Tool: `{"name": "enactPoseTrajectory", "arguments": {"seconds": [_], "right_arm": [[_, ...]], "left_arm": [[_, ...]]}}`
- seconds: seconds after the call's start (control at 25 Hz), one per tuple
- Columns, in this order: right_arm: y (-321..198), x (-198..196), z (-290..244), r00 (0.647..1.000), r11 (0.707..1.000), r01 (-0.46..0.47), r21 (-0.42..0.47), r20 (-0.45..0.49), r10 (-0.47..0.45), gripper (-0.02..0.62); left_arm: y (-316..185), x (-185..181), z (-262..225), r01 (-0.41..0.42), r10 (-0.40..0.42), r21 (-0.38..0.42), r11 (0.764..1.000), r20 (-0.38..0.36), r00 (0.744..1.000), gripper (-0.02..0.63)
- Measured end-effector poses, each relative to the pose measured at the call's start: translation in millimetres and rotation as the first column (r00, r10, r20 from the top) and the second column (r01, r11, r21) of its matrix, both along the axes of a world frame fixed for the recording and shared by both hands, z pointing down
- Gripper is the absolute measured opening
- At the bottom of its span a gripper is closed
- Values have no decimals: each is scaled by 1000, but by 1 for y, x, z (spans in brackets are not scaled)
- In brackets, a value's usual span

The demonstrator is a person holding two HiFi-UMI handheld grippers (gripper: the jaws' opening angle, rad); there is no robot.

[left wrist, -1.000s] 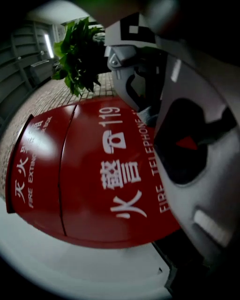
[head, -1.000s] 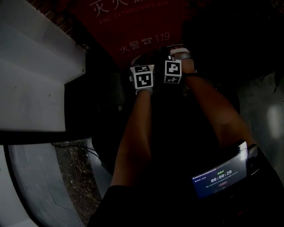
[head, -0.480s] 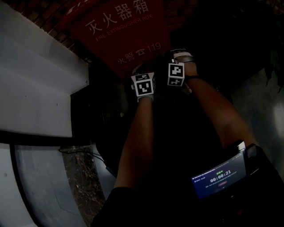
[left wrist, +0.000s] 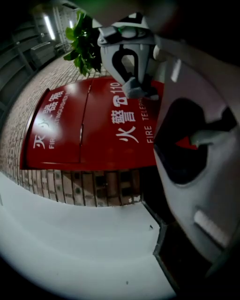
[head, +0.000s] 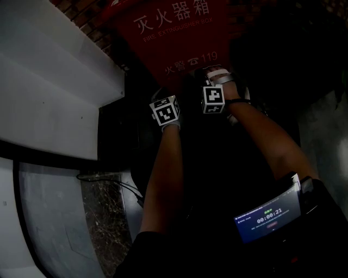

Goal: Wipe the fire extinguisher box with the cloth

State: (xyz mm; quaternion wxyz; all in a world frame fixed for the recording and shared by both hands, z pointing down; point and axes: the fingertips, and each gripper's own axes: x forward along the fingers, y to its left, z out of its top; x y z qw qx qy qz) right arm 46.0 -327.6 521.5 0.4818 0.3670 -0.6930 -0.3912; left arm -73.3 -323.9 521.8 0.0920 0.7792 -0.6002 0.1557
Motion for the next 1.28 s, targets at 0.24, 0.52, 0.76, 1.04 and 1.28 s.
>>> {"name": "enactPoseTrajectory", "arguments": {"seconds": [0.24,0.52,0.76,1.04,1.28], "right_arm": [[-10,-41,39,998,999,31,-43,-45,-33,46],[-19,-93,95,984,986,128,-104,-108,-139,48],[-31,-133,118,972,975,191,-118,-117,-204,48],[-31,-122,120,977,980,154,-129,-130,-171,46],[-31,-74,110,986,988,66,-139,-146,-87,46]], "left_arm": [[-15,-15,47,10,-21,-118,993,-87,996,2],[-33,-20,103,-8,-24,-225,974,-136,990,2],[-49,-28,115,6,-40,-211,978,-156,987,2],[-40,-22,116,-21,-21,-244,970,-170,985,2],[-32,2,102,-84,58,-212,974,-129,990,2]]}}
